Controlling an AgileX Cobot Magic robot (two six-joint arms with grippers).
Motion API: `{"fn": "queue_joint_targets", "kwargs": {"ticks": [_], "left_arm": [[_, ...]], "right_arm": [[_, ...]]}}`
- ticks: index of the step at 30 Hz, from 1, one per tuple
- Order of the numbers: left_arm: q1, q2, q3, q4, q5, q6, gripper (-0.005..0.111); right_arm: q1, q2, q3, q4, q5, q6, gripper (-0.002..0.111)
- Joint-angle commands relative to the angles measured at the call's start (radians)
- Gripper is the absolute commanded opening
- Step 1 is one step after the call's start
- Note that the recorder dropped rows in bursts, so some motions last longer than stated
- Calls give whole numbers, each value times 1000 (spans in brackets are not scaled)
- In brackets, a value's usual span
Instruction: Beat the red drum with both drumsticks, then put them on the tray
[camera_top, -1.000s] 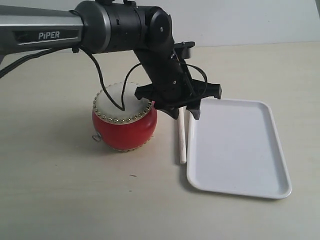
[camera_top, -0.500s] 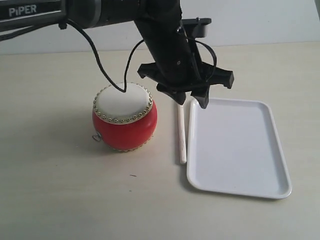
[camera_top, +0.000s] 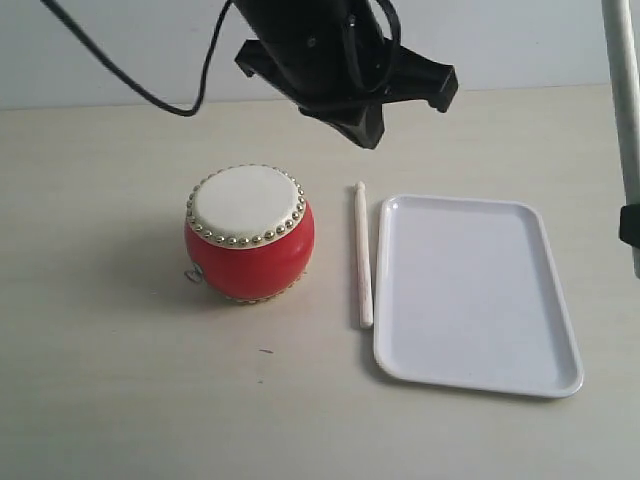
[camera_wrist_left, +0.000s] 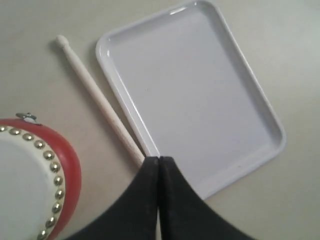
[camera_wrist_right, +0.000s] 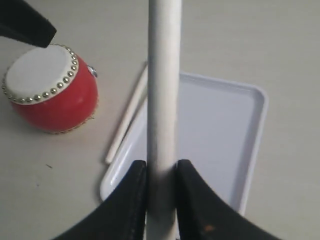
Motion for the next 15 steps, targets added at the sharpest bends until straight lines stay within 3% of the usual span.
{"fn": "queue_joint_targets", "kwargs": {"ticks": [1,7,11,13,15], "left_arm": [[1,-152,175,-30,-114,32,0],[29,-355,461,-248,-309,179,0],[87,-448,641,-451,-398,326,0],[124,-483,711,-593,-429,431,0],[157,-510,775,-840,-429,632,0]], "right_arm": [[-6,-4,4,84,-72,-34,0],[-6,36,86,460,-274,-309,0],[-4,68,148,739,-351,-549,0],[-4,73,166,861,-375,-652,0],[-4,80,174,1012,-385,-794,0]]}}
